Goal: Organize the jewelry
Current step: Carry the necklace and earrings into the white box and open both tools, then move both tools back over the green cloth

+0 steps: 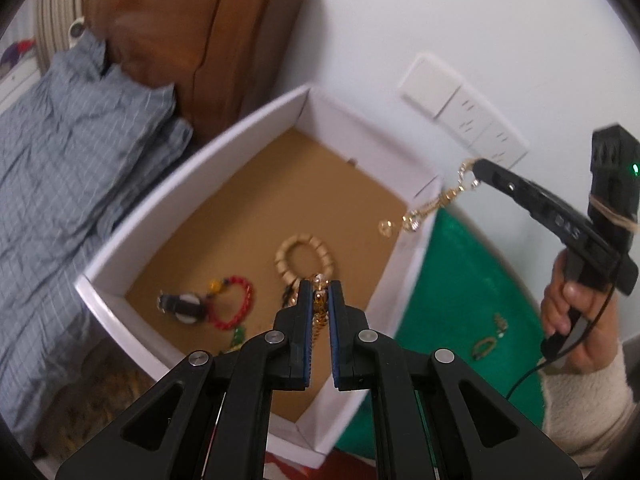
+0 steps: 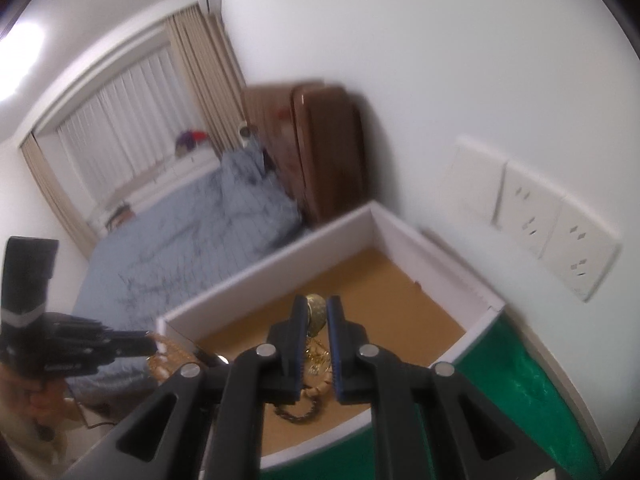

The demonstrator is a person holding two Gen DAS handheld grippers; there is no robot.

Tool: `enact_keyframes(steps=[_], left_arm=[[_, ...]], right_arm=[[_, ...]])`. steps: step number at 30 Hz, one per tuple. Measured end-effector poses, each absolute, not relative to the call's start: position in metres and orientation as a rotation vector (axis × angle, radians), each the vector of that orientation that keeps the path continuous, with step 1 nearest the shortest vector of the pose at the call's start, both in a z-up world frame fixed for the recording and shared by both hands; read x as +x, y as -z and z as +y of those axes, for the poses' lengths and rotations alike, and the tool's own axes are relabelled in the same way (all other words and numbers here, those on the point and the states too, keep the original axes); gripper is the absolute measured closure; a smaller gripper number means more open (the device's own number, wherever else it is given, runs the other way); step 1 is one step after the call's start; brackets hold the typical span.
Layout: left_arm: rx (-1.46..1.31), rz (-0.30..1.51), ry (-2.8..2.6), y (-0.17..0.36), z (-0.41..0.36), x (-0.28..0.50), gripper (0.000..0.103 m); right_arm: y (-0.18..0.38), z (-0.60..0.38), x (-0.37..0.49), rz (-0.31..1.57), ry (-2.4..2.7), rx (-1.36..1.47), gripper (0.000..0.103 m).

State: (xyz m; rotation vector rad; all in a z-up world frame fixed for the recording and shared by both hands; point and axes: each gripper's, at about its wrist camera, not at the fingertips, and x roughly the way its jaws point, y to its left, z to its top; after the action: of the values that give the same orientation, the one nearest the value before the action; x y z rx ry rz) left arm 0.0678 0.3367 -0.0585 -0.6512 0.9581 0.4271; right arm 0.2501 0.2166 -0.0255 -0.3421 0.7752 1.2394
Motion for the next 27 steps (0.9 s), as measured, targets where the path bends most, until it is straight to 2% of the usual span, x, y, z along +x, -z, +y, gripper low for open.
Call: enact_keyframes(steps=[8,12,13,14,15,16,18,22,24,27], left_arm=[[-0.668,1.066,-0.431,0.126,0.327,0.080,0.098],[-0.657,1.091,-0.431,0.140,0.319,0.086,0.097],[-0.646,1.092,-0.444,0.139,0.317,0.086,0.093],[-0.634,1.093,-0.458,0.138,0.316,0.086,0.088],[-0.628,1.092,-0.467,0.136,0.315,0.085,0.072],[-0.618,1.083,-0.483,0.133,0.315,0.085,0.055],[-0.595,1.056,-0.521,0.123,0.313,0.082,0.039],[-0.540,1.018,-0.566,0.105,0.309,0.079,0.027],[-0.501,0.997,-0.592,0.098,0.304,0.078,0.023],[-0.452,0.991,-0.613,0.095,0.295,0.078,0.022]], right_arm=[[0.118,0.258,0.268,0.929,-1.177,-0.511,0.092],[0.135,0.261,0.271,0.980,-1.156,-0.519,0.091],[0.135,0.261,0.271,0.985,-1.154,-0.512,0.089],[0.133,0.260,0.272,0.986,-1.149,-0.500,0.077],[0.129,0.259,0.272,0.982,-1.141,-0.487,0.062],[0.125,0.258,0.273,0.977,-1.140,-0.476,0.059],[0.109,0.254,0.271,0.955,-1.151,-0.458,0.058],[0.072,0.242,0.254,0.881,-1.167,-0.456,0.054],[0.062,0.234,0.244,0.849,-1.165,-0.465,0.041],[0.060,0.220,0.230,0.812,-1.145,-0.478,0.037]])
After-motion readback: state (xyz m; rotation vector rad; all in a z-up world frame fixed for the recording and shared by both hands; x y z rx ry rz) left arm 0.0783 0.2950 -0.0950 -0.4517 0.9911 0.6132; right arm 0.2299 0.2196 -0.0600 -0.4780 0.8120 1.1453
